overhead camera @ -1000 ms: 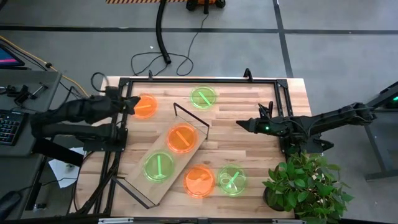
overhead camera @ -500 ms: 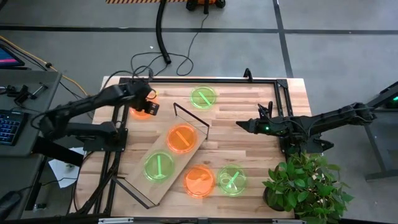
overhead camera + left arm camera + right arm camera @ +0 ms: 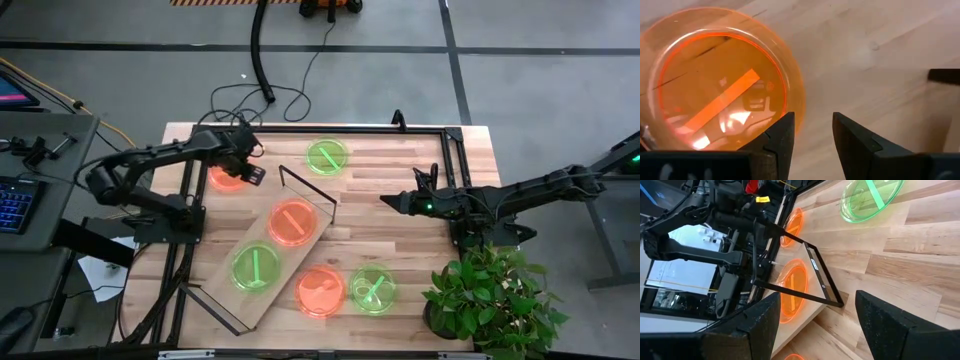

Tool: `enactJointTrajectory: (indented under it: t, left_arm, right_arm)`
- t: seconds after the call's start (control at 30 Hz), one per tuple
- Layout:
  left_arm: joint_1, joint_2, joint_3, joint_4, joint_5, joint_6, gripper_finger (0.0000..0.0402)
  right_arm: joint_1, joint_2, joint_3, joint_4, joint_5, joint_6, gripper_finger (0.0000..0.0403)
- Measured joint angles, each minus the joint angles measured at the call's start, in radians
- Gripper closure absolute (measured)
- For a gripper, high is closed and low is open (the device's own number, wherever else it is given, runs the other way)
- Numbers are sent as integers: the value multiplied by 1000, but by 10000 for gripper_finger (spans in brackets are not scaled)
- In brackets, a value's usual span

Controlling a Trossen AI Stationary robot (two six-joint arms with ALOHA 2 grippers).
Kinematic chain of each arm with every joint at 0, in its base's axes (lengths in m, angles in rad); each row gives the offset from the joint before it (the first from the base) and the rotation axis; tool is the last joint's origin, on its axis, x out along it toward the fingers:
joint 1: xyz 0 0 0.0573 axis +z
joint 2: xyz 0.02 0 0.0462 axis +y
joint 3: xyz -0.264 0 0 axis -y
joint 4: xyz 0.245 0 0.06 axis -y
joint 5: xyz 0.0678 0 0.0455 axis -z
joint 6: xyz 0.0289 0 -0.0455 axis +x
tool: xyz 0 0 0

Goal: Place and stack plates onto a shelf
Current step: Stack the top orange plate on top of the other orange plate on the shelf

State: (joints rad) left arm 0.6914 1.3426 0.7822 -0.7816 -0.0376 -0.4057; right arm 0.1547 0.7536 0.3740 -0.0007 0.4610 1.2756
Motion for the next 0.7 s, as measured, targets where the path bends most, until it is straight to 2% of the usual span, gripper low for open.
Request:
enactJointTrajectory:
  t: [0.33,0.7]
  left_arm:
    - [0,151,0,56,-15,40,277]
    - [1,250,3,91,-118,52,277]
  right_arm:
    - [0,0,0,-3,1,3,162]
    - [0,0,0,-3,4,7,162]
